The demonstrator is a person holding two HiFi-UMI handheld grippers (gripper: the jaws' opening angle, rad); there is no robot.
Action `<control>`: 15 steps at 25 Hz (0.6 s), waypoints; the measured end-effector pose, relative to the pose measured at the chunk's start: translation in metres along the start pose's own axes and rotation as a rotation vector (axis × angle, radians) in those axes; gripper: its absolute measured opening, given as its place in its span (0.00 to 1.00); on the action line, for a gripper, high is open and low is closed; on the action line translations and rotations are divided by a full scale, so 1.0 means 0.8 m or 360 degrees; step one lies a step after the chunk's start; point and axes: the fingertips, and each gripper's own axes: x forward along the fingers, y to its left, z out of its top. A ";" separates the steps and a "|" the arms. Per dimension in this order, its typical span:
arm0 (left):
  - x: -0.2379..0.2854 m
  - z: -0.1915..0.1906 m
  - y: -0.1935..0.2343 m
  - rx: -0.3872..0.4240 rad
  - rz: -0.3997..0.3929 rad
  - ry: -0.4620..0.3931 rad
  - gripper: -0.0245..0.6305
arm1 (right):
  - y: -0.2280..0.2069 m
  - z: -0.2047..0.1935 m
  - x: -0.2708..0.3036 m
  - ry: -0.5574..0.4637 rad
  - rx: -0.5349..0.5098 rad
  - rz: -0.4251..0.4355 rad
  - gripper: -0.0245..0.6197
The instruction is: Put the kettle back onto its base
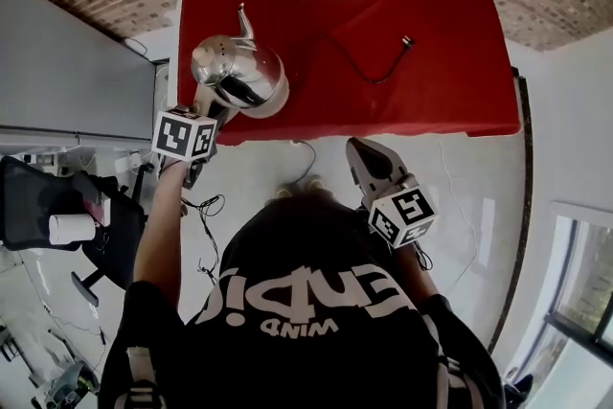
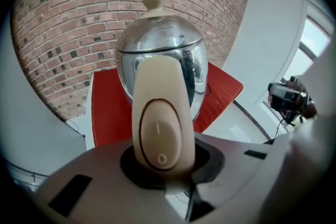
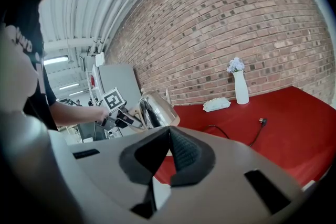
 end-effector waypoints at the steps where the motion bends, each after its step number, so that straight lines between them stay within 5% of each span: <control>1: 0.008 -0.005 0.000 -0.0005 -0.0013 0.0021 0.13 | -0.001 0.000 0.001 0.0002 0.0002 -0.0002 0.07; 15: 0.062 -0.028 0.011 0.0033 0.0031 0.0178 0.13 | -0.009 -0.004 0.014 0.0045 0.0024 -0.0009 0.07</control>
